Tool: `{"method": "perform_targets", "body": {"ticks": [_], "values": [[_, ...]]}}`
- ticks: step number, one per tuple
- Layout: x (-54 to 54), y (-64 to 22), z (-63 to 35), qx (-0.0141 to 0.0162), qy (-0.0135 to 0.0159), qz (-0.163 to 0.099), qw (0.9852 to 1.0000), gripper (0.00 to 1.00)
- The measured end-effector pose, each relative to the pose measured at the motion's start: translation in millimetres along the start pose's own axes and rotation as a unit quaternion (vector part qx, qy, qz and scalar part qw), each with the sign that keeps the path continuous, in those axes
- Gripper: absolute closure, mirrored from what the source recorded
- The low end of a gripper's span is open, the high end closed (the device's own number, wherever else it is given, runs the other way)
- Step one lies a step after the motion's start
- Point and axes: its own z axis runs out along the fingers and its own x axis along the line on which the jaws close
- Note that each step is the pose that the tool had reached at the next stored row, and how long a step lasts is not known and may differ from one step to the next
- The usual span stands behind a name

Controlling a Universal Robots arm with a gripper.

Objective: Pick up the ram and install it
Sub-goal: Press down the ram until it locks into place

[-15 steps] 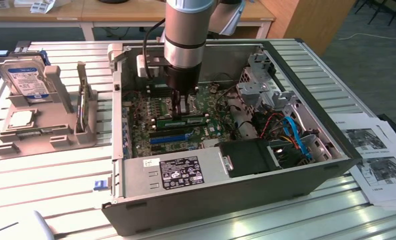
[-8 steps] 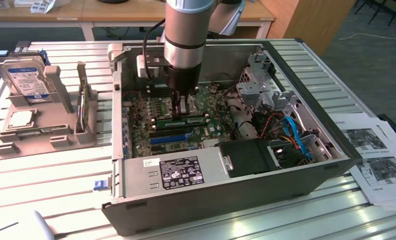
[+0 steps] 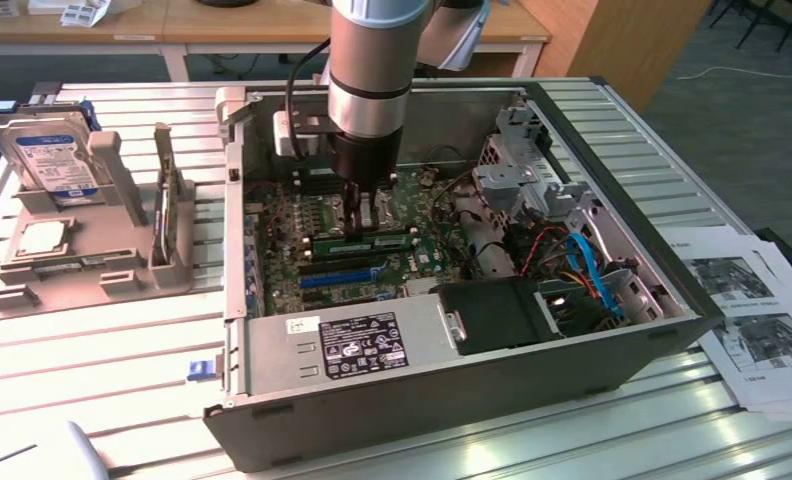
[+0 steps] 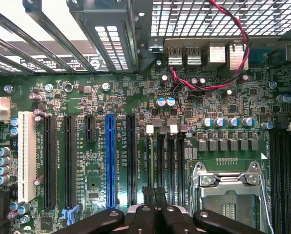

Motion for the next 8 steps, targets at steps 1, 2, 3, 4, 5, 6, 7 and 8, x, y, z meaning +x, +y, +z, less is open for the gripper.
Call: {"method": "perform_targets", "body": {"ticks": [1, 2, 3, 4, 5, 6, 7, 8], "values": [[0.0, 0.0, 0.0, 0.0000, 0.0000, 0.000, 1.0000, 0.90], [0.0, 0.0, 0.0, 0.0000, 0.0000, 0.000, 1.0000, 0.90], [0.0, 0.0, 0.1, 0.0000, 0.0000, 0.000, 1.0000, 0.90], [0.0, 0.0, 0.2, 0.0000, 0.0000, 0.000, 1.0000, 0.90], [0.1, 0.0, 0.4, 0.0000, 0.0000, 0.000, 1.0000, 0.90], [0.1, 0.1, 0.6, 0.0000, 0.0000, 0.000, 1.0000, 0.90], [0.2, 0.0, 0.7, 0.0000, 0.0000, 0.000, 1.0000, 0.90], [0.3, 0.0, 0.9, 0.0000, 0.0000, 0.000, 1.0000, 0.90]]}}
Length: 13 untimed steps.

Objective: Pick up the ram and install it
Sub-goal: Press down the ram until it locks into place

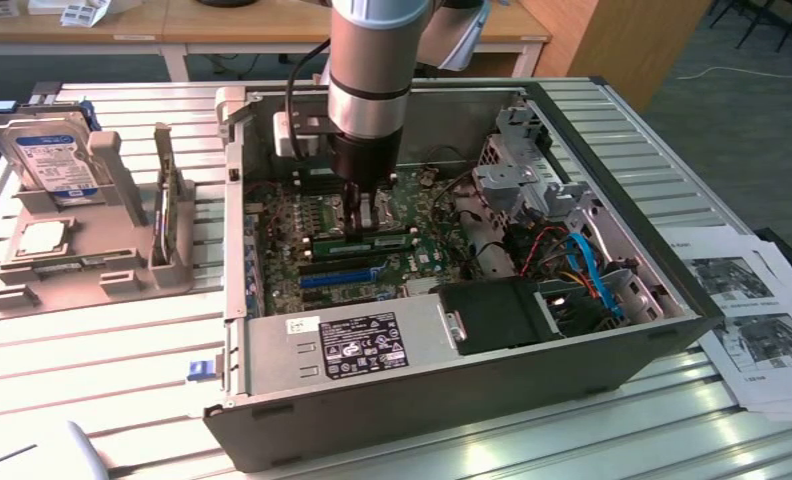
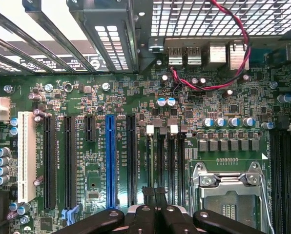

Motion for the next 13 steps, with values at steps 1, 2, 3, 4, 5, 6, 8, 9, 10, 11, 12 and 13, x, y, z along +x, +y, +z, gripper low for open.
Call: {"method": "perform_targets", "body": {"ticks": [1, 2, 3, 4, 5, 6, 8, 9, 10, 11, 12, 13], "values": [[0.1, -0.1, 0.2, 0.0000, 0.0000, 0.000, 1.0000, 0.90], [0.2, -0.1, 0.4, 0.0000, 0.0000, 0.000, 1.0000, 0.90], [0.3, -0.1, 0.5, 0.0000, 0.0000, 0.000, 1.0000, 0.90], [0.4, -0.1, 0.6, 0.0001, -0.0001, 0.000, 1.0000, 0.90], [0.4, -0.1, 0.6, 0.0000, 0.0000, 0.000, 1.0000, 0.90], [0.4, -0.1, 0.6, 0.0000, 0.0000, 0.000, 1.0000, 0.90], [0.5, -0.1, 0.6, 0.0000, 0.0000, 0.000, 1.0000, 0.90], [0.5, -0.1, 0.6, 0.0000, 0.0000, 0.000, 1.0000, 0.90], [0.5, -0.1, 0.7, 0.0000, 0.0000, 0.000, 1.0000, 0.90], [0.5, -0.1, 0.8, 0.0000, 0.0000, 0.000, 1.0000, 0.90], [0.6, -0.1, 0.9, 0.0000, 0.0000, 0.000, 1.0000, 0.90], [0.6, -0.1, 1.0, 0.0000, 0.0001, 0.000, 1.0000, 0.90]]}}
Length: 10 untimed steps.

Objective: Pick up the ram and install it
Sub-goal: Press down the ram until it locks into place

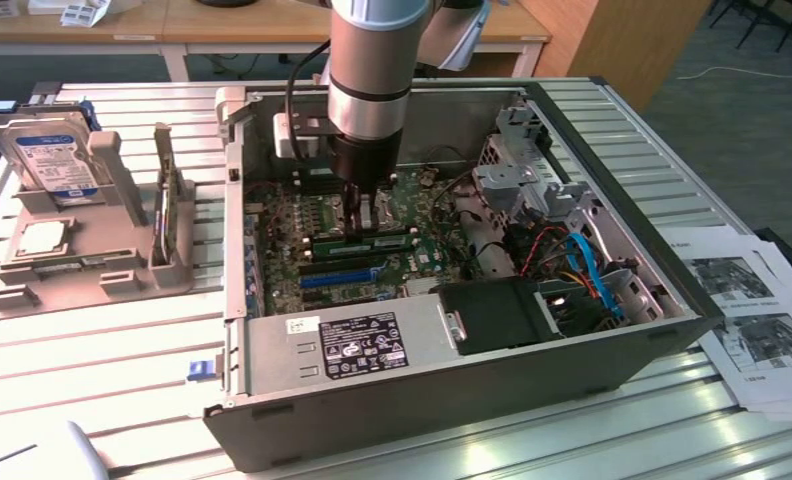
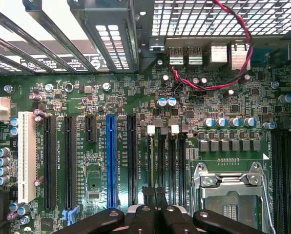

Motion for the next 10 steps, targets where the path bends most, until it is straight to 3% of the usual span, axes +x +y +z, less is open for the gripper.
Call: {"method": "perform_targets", "body": {"ticks": [10], "values": [[0.1, -0.1, 1.0, 0.0001, 0.0001, 0.000, 1.0000, 0.90]]}}
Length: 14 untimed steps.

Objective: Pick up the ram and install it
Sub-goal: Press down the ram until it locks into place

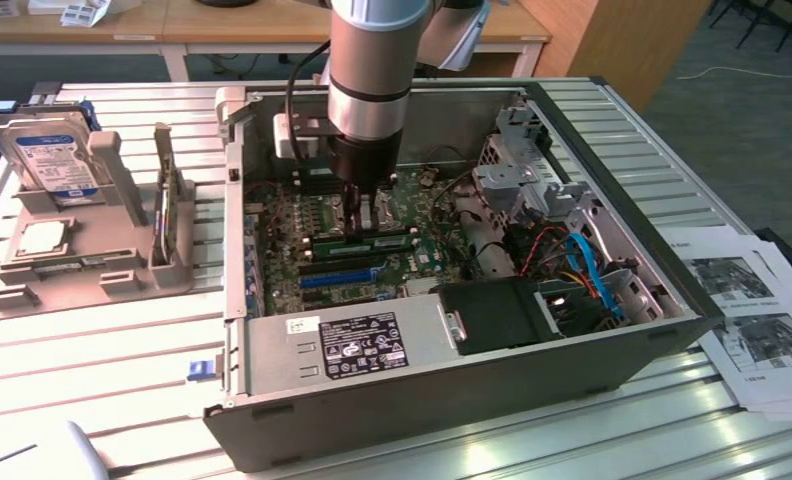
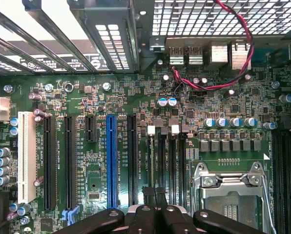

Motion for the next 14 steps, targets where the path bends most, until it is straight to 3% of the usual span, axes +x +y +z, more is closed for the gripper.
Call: {"method": "perform_targets", "body": {"ticks": [14], "values": [[0.0, -0.1, 1.1, 0.0001, -0.0002, 0.000, 1.0000, 0.90]]}}
